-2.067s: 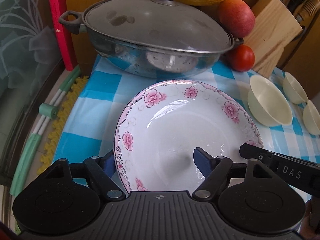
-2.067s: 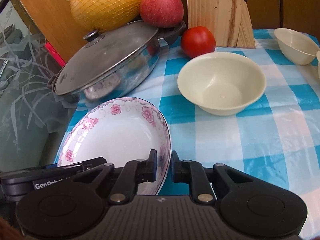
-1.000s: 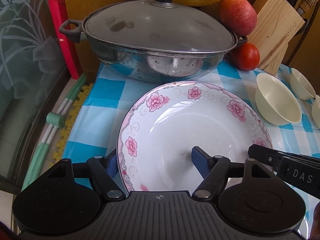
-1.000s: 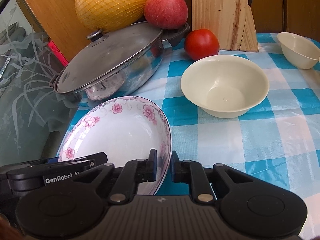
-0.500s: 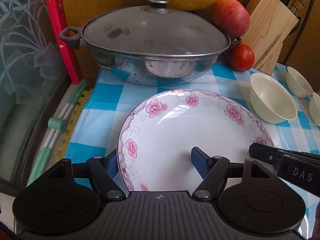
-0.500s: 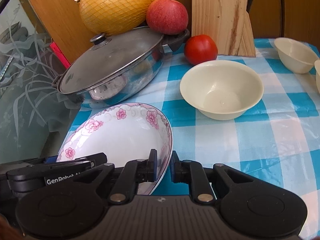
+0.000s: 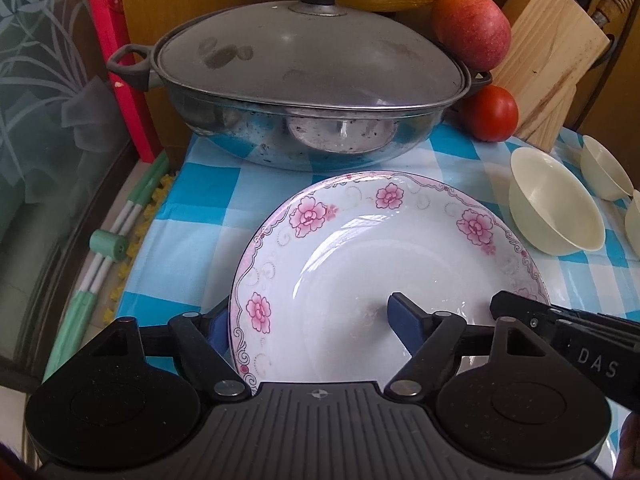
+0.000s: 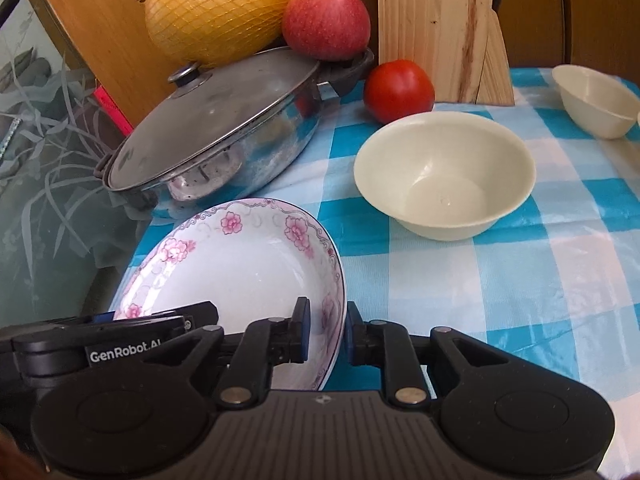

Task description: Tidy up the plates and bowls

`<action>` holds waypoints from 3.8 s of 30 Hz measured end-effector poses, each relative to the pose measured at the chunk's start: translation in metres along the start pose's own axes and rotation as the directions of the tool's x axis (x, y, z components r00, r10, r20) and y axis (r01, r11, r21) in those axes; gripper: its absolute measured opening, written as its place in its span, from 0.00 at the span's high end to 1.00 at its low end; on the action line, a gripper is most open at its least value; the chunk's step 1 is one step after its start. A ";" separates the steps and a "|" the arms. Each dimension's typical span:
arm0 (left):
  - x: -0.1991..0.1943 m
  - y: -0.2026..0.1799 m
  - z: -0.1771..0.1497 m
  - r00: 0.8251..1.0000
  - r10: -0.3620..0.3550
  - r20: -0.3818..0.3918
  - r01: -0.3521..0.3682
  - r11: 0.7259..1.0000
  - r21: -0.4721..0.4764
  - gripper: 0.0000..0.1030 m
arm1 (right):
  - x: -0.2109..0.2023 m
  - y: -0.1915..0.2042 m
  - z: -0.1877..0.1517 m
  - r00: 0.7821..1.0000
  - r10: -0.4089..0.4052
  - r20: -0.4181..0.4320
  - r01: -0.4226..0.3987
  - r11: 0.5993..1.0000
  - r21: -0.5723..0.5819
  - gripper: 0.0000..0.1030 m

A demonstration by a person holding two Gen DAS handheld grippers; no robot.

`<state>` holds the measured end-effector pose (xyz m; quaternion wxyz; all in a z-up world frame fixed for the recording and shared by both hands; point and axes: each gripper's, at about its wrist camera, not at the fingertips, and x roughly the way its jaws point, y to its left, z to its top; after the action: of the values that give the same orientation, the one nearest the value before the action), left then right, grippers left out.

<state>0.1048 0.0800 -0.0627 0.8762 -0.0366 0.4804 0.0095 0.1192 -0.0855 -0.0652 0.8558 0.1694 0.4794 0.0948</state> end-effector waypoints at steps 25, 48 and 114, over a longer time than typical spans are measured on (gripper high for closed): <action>-0.027 -0.005 -0.011 0.998 -0.034 0.044 0.033 0.999 0.021 0.22 | -0.044 0.006 -0.011 0.997 -0.002 0.081 0.006 0.998 -0.054 0.84; -0.057 -0.028 -0.032 0.990 -0.113 0.082 0.105 0.991 0.088 0.22 | -0.094 -0.008 -0.041 0.990 -0.021 0.141 0.024 1.000 -0.018 0.84; -0.094 -0.054 -0.111 0.982 -0.165 0.086 0.140 0.960 0.241 0.22 | -0.178 -0.050 -0.148 0.967 -0.157 0.200 0.138 0.985 0.106 0.83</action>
<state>-0.0360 0.0196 -0.0401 0.8967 0.0305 0.4269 -0.1130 -0.1002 -0.1599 -0.0151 0.8972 0.1810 0.4028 -0.0092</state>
